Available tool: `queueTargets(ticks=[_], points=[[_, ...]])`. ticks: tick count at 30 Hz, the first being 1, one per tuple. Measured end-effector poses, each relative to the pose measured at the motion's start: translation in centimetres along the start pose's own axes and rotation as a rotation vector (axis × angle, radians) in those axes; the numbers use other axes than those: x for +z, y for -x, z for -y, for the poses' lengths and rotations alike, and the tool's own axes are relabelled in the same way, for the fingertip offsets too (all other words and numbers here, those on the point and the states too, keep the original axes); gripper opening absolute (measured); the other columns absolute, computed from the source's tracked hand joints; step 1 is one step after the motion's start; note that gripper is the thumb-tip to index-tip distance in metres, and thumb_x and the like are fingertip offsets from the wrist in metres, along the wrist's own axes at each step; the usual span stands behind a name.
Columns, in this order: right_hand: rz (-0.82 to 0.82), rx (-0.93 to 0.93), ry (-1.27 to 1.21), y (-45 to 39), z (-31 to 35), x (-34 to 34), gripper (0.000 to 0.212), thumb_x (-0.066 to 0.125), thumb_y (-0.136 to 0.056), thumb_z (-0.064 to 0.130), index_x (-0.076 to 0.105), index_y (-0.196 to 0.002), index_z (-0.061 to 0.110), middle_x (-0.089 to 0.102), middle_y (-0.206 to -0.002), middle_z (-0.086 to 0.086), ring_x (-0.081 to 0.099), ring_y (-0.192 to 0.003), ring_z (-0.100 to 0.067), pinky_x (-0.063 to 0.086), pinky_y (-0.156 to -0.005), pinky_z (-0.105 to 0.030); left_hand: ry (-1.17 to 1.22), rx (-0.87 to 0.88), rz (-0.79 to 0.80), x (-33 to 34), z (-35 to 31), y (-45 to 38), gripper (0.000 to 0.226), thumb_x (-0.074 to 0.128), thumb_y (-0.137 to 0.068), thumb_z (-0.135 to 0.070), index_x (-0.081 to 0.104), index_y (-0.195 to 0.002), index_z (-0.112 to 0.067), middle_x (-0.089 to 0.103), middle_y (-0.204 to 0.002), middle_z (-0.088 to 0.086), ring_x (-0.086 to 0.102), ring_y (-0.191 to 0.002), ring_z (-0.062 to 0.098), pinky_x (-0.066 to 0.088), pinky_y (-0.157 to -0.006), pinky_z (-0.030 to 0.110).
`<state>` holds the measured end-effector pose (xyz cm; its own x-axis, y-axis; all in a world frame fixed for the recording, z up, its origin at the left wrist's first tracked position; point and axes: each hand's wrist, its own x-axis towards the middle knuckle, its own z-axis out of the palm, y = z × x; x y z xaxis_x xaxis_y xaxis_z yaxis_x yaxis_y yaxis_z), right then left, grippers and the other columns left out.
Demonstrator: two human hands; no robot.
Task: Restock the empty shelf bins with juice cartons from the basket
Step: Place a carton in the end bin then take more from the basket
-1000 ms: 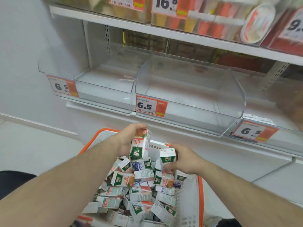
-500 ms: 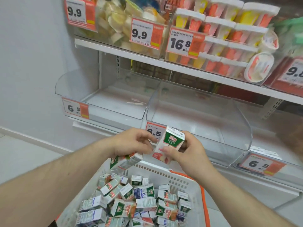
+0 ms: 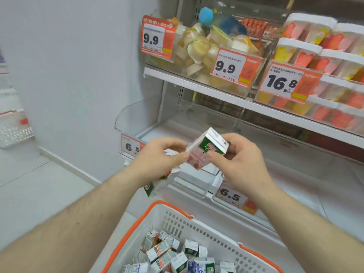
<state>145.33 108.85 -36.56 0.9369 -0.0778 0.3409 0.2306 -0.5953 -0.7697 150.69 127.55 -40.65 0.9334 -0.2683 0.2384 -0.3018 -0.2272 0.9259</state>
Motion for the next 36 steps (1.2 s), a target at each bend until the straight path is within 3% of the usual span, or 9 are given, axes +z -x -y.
queueTargets(ticks=[2, 6, 9, 13, 17, 22, 28, 33, 36], points=[[-0.03, -0.013, 0.037, -3.2, 1.2, 1.7, 0.021, 0.072, -0.083, 0.021, 0.057, -0.089, 0.034, 0.068, -0.087, 0.011, 0.065, -0.077, -0.01, 0.053, -0.066, -0.027, 0.14, -0.177, -0.326, -2.1, 1.0, -1.0, 0.008, 0.072, -0.084, -0.014, 0.068, -0.083, -0.021, 0.066, -0.079, -0.005, 0.053, -0.048, 0.004, 0.043, -0.051, 0.02], [0.134, 0.154, 0.014, -10.2, 0.7, 7.7, 0.021, 0.066, -0.085, 0.026, 0.047, -0.094, 0.022, 0.061, -0.097, 0.001, 0.064, -0.089, -0.023, 0.059, -0.074, -0.049, 0.315, -0.49, -0.689, -5.9, 3.9, -2.0, 0.027, 0.071, -0.081, -0.026, 0.056, -0.102, -0.018, 0.062, -0.089, 0.001, 0.058, -0.065, 0.017, 0.046, -0.052, 0.024], [0.301, 0.257, 0.081, -13.8, -0.3, 13.3, 0.022, 0.062, -0.087, 0.022, 0.044, -0.098, 0.016, 0.059, -0.104, -0.009, 0.059, -0.082, -0.027, 0.061, -0.071, -0.048, 0.381, -0.631, -0.611, -6.3, 5.5, -2.2, 0.071, 0.07, -0.083, -0.041, 0.032, -0.14, -0.023, 0.054, -0.099, -0.001, 0.055, -0.072, 0.017, 0.046, -0.04, 0.02], [0.479, 0.341, 0.103, -16.5, -1.2, 19.1, 0.032, 0.065, -0.081, 0.022, 0.046, -0.104, 0.012, 0.061, -0.094, -0.016, 0.056, -0.066, -0.026, 0.051, -0.052, -0.033, 0.324, -0.648, -0.519, -6.3, 8.3, -3.6, 0.106, 0.076, -0.07, -0.055, 0.013, -0.153, -0.036, 0.05, -0.139, 0.004, 0.052, -0.108, 0.025, 0.04, -0.088, 0.036], [0.569, 0.347, 0.084, -17.7, -1.6, 21.7, 0.026, 0.064, -0.078, 0.017, 0.048, -0.096, 0.011, 0.048, -0.075, -0.008, 0.042, -0.055, -0.02, 0.031, -0.046, -0.025, 0.32, -0.639, -0.477, -6.2, 9.2, -4.1, 0.103, 0.077, -0.07, -0.047, 0.015, -0.152, -0.041, 0.055, -0.131, -0.001, 0.057, -0.102, 0.02, 0.044, -0.086, 0.035], [0.712, 0.454, -0.123, -17.6, -0.6, 22.1, 0.011, 0.059, -0.082, 0.012, 0.053, -0.072, 0.012, 0.05, -0.06, -0.004, 0.047, -0.054, -0.023, 0.036, -0.053, -0.027, 0.346, -0.618, -0.494, -6.0, 9.4, -4.5, 0.099, 0.073, -0.062, -0.048, 0.023, -0.147, -0.042, 0.066, -0.11, -0.002, 0.068, -0.093, 0.018, 0.053, -0.089, 0.041], [0.764, 0.584, -0.292, -18.3, -1.9, 22.0, 0.021, 0.05, -0.091, 0.023, 0.063, -0.094, 0.007, 0.066, -0.07, -0.01, 0.058, -0.07, -0.028, 0.047, -0.073, -0.034, 0.342, -0.606, -0.524, -5.7, 9.4, -4.5, 0.06, 0.072, -0.074, -0.042, 0.033, -0.119, -0.047, 0.069, -0.085, -0.008, 0.07, -0.081, 0.017, 0.055, -0.085, 0.039], [0.841, 0.613, -0.245, -18.4, -1.9, 21.8, 0.031, 0.046, -0.102, 0.033, 0.068, -0.103, 0.012, 0.073, -0.098, -0.007, 0.067, -0.085, -0.021, 0.052, -0.08, -0.034, 0.32, -0.622, -0.51, -5.8, 9.1, -4.5, 0.1, 0.071, -0.063, -0.05, 0.019, -0.147, -0.042, 0.067, -0.103, -0.006, 0.068, -0.09, 0.019, 0.053, -0.091, 0.042], [0.808, 0.606, -0.158, -18.2, -1.3, 21.8, 0.036, 0.049, -0.1, 0.043, 0.067, -0.1, 0.013, 0.072, -0.102, -0.006, 0.067, -0.09, -0.021, 0.054, -0.086, -0.036, 0.246, -0.637, -0.526, -6.0, 8.8, -4.1, 0.102, 0.074, -0.071, -0.052, 0.012, -0.151, -0.037, 0.06, -0.11, -0.004, 0.064, -0.099, 0.024, 0.05, -0.094, 0.042]])
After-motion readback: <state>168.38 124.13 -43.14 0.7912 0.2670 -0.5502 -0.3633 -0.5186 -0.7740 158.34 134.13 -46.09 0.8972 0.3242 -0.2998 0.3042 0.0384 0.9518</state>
